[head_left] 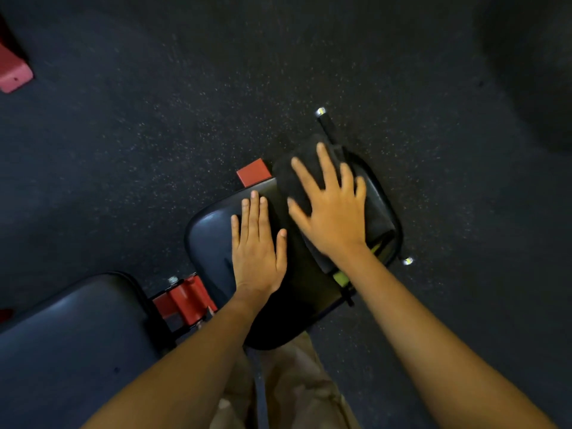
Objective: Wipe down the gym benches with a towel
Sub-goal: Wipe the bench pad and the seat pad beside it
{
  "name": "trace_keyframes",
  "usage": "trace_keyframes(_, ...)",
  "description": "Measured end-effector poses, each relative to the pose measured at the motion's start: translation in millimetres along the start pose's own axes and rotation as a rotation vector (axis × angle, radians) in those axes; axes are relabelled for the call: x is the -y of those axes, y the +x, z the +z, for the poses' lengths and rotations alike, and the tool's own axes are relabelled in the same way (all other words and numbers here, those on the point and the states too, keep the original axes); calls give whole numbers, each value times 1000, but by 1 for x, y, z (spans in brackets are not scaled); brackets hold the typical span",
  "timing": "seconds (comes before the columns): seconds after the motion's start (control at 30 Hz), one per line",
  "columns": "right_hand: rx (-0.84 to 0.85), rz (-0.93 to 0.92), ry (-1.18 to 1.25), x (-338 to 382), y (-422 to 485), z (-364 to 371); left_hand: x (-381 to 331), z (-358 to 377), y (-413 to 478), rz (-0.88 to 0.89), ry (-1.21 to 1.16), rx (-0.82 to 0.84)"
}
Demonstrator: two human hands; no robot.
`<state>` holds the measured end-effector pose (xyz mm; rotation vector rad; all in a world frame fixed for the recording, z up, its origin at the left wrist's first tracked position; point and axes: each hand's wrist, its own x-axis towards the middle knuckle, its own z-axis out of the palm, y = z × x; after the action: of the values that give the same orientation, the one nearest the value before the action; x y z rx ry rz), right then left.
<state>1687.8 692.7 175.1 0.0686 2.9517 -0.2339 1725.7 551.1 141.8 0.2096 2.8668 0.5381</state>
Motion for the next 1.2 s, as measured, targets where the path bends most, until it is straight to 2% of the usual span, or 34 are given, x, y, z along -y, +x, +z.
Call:
trace_keyframes(0.1, -34, -164, 15, -21, -77, 10, 4, -3, -4, -3, -85, -18)
trace_keyframes(0.17, -68, -204, 6, -43, -103, 11, 13, -5, -11, -8, -94, -21)
trace_keyframes(0.23, -81, -69, -5, -50, -94, 12, 24, -6, -20, -18, -78, -30)
trace_keyframes(0.33, -102, 310, 28, -19, -35, 7, 37, -7, -30, -50, -74, -28)
trace_keyframes(0.4, -61, 394, 44, 11, 10, 4, 43, -8, -35, -81, -76, -28)
trace_keyframes(0.47, 1, 239, -1, 35, 23, 4, 50, -8, -40, -92, -82, -19)
trace_keyframes(0.6, -16, -322, -10, 43, -50, 17, 66, -10, -53, -71, -88, 21)
trace_keyframes(0.67, -11, -461, -10, 17, -91, 20, 73, -10, -60, -51, -73, 42)
trace_keyframes(0.7, -26, -449, -13, 1, -98, 19, 75, -10, -63, -49, -68, 47)
trace_keyframes(0.73, -42, -361, -19, -12, -96, 18, 77, -11, -66, -53, -65, 46)
trace_keyframes(0.8, -79, -21, -22, -19, -74, 16, 79, -10, -68, -64, -80, 43)
trace_keyframes(0.87, -102, 292, 12, 3, -35, 12, 79, -8, -73, -81, -103, 45)
trace_keyframes(0.93, -80, 361, 4, 38, -6, 13, 79, -8, -77, -95, -118, 46)
trace_keyframes(0.97, -48, 300, -10, 53, 0, 15, 78, -7, -77, -95, -121, 50)
trace_keyframes(1.07, -31, -112, -90, 77, -27, 24, 83, -9, -86, -111, -134, 47)
trace_keyframes(1.13, -21, -367, -72, 64, -59, 27, 85, -9, -92, -140, -159, 52)
trace_keyframes(1.2, -22, -480, -72, 37, -85, 26, 86, -10, -98, -161, -183, 59)
